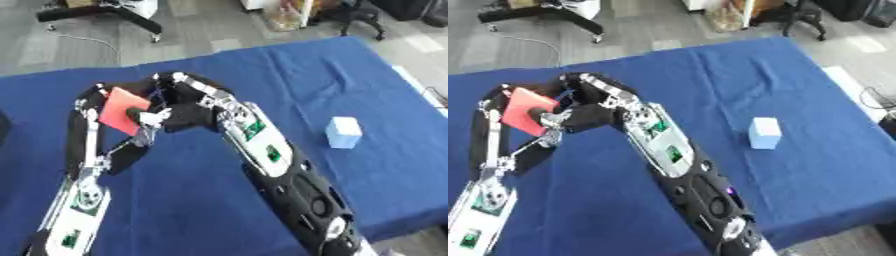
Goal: Pick up the objects with one hand, pass them to the other hand, and then place them into the box on the other side of the table.
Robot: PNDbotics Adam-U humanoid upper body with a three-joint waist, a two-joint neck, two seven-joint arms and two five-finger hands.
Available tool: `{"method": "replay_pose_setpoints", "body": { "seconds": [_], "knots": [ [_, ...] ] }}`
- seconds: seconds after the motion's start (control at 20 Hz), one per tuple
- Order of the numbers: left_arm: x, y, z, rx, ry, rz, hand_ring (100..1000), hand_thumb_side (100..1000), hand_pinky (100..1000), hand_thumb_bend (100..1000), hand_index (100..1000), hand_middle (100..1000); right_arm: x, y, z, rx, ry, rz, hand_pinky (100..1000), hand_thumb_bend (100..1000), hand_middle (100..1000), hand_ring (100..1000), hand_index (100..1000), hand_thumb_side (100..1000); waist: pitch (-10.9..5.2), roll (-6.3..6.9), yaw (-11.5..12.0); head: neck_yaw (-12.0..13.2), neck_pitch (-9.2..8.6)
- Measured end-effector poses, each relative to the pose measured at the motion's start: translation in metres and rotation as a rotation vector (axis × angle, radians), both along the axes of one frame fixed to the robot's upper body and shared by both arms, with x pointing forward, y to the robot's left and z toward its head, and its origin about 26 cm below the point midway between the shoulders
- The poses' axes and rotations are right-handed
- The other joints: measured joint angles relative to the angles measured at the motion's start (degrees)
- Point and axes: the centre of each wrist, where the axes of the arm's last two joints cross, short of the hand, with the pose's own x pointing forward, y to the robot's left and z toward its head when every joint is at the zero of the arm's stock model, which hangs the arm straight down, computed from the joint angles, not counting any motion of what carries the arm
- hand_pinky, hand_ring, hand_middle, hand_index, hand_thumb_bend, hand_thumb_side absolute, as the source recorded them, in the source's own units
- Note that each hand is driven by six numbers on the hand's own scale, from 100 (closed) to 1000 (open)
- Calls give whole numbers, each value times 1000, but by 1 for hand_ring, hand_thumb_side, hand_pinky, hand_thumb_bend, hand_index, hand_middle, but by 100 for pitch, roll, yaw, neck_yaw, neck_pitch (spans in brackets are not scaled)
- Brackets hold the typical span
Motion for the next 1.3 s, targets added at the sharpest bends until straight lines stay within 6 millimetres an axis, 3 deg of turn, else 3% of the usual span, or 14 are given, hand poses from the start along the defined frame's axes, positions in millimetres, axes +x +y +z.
{"method": "replay_pose_setpoints", "body": {
  "seconds": [0.45, 0.7, 1.3],
  "knots": [
    [0, 0, -2, -19, -9, 21, 562, 264, 732, 100, 714, 569, 3, -2, -4, -6, 28, 33, 623, 222, 505, 612, 654, 259, 0, 0, -29, -51, 0],
    [-1, 1, -5, -29, -11, 37, 560, 263, 730, 100, 711, 567, 4, -7, -7, -10, 50, 69, 647, 324, 606, 661, 770, 358, 0, 0, -45, -136, 0],
    [2, 14, -3, -63, -19, 113, 557, 255, 731, 100, 709, 563, 7, -18, -13, -23, 37, 77, 696, 377, 774, 762, 881, 438, 0, 0, -39, -343, 0]
  ]
}}
